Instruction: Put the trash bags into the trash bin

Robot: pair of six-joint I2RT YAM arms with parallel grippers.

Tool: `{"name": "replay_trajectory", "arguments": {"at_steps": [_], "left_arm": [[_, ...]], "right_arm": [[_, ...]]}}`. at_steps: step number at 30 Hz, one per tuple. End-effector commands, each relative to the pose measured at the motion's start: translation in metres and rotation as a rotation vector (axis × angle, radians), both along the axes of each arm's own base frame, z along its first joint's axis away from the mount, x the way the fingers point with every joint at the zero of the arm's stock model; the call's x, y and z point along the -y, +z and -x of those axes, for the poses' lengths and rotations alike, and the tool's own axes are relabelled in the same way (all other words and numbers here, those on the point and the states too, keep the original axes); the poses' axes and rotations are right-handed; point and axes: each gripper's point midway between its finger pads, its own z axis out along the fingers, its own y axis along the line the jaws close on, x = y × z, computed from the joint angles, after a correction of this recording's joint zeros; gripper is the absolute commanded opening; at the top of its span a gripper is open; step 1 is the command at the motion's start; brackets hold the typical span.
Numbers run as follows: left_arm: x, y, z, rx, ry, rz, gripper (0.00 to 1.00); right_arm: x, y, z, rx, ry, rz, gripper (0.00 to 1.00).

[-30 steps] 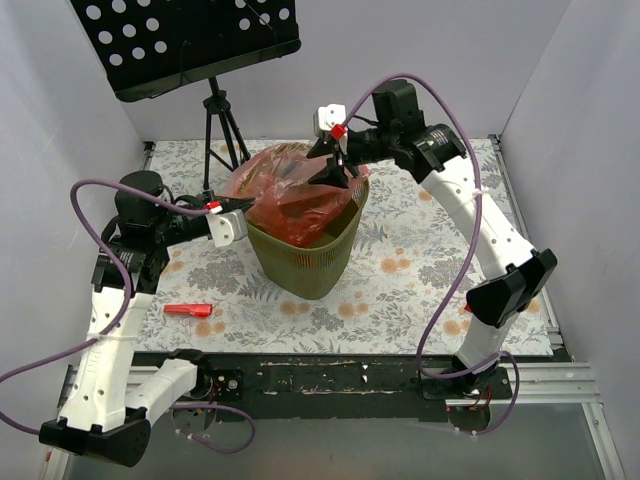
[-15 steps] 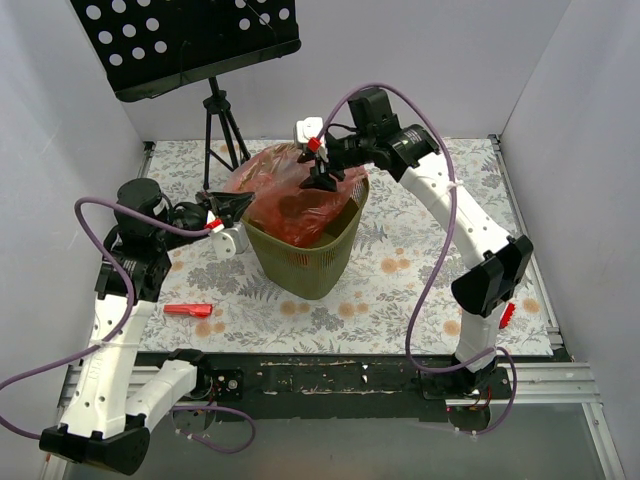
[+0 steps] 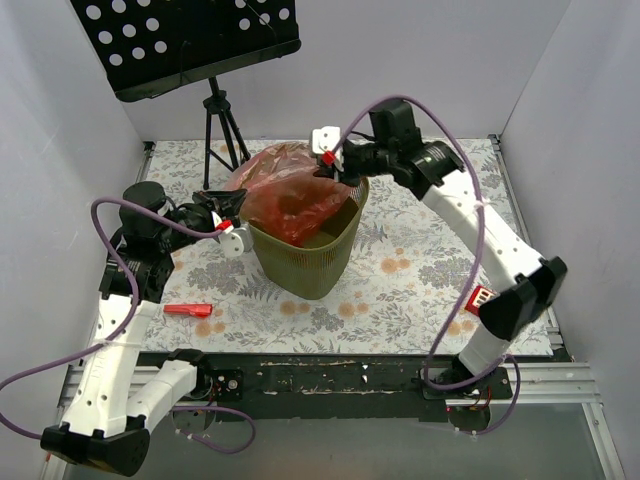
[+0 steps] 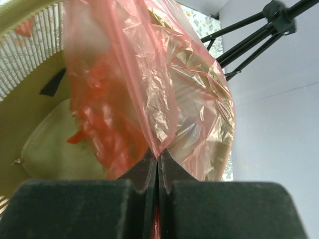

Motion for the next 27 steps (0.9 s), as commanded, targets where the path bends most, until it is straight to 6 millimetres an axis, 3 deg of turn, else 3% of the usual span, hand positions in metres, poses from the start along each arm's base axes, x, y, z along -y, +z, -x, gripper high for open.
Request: {"name": "replay_trajectory", "arguments": {"at_steps": [1,9,14,22,27], "left_arm": [[-0.006,0.008,0.004,0.038,0.030,-0.016,0.00],[-0.008,-0.022,0.040,0.028,-0.048,-0.128,0.00],[-0.003,-0.021,0.057,0.095,-0.112,-0.152,0.00],[-0.005,-0.056,0.079,0.041,-0.182,-0.257,0.00],[-0.008,-0.069,0.080,0.000,-0.181,-0.285,0.00]], "right_arm": [[0.024,0.045,0.028,0.143,-0.009,-0.076,0.01],[0.035,0.012,0.086,0.113,0.046,-0.038,0.01],[0.043,-0.009,0.117,0.140,0.076,-0.004,0.01],[0.060,-0.021,0.138,0.179,0.063,-0.025,0.01],[0.061,-0.009,0.142,0.233,0.050,-0.087,0.01]]}}
